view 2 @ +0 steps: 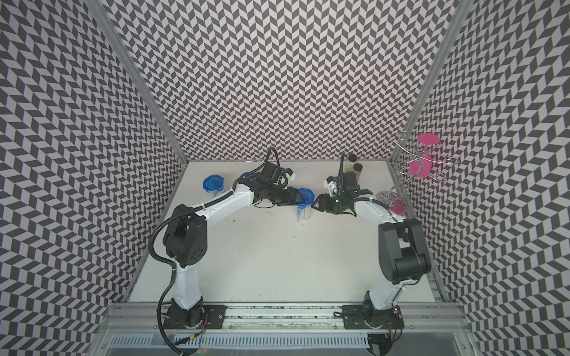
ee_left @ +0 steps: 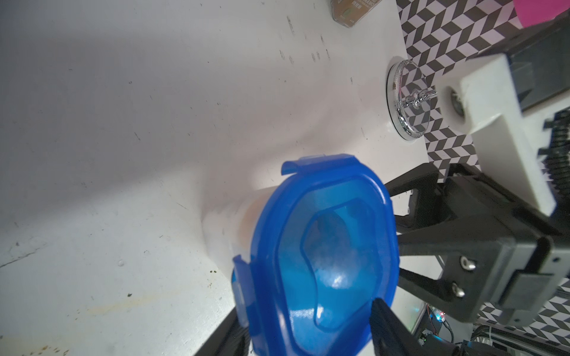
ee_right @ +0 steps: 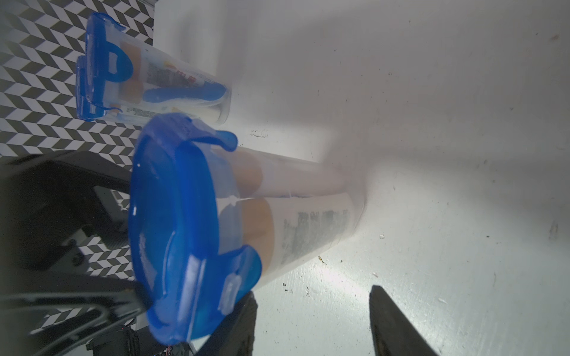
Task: Pack away toiletry kits
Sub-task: Close the fastener on the container.
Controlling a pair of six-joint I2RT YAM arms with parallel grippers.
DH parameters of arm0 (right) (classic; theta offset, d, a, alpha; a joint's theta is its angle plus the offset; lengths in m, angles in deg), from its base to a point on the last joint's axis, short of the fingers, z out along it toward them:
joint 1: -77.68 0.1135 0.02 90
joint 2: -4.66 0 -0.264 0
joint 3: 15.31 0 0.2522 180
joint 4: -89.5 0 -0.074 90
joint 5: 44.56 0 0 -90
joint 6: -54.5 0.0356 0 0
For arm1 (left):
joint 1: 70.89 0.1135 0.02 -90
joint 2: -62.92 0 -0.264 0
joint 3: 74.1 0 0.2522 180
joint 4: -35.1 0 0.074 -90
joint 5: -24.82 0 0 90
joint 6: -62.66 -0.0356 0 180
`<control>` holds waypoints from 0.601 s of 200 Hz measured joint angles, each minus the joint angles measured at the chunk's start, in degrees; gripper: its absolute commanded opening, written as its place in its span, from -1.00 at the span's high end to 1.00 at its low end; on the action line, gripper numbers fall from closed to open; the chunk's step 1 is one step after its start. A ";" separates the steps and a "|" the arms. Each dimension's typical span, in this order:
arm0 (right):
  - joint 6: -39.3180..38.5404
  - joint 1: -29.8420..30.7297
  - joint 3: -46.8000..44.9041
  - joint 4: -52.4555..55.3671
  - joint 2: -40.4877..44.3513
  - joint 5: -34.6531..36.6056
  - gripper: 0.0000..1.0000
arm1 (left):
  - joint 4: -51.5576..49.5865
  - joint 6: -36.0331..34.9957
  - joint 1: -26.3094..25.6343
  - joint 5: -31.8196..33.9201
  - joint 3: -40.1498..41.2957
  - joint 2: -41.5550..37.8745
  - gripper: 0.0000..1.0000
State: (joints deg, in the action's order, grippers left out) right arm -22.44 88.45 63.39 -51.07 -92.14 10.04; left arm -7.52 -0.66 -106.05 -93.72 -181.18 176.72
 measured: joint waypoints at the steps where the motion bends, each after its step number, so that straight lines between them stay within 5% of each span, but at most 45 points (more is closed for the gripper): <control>1: 0.00 0.00 -0.02 0.00 0.00 0.00 -0.16 | 0.00 -0.02 -0.02 0.00 0.00 0.00 -0.26; 120: -1.49 0.20 -1.81 -0.04 2.36 -0.26 -0.19 | -5.60 -4.33 1.84 -0.04 2.16 -5.14 -0.59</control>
State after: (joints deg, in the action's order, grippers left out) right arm -23.93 88.64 61.58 -51.11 -89.78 9.78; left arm -13.12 -4.99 -104.21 -93.76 -179.01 171.58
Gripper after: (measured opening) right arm 0.583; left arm 0.787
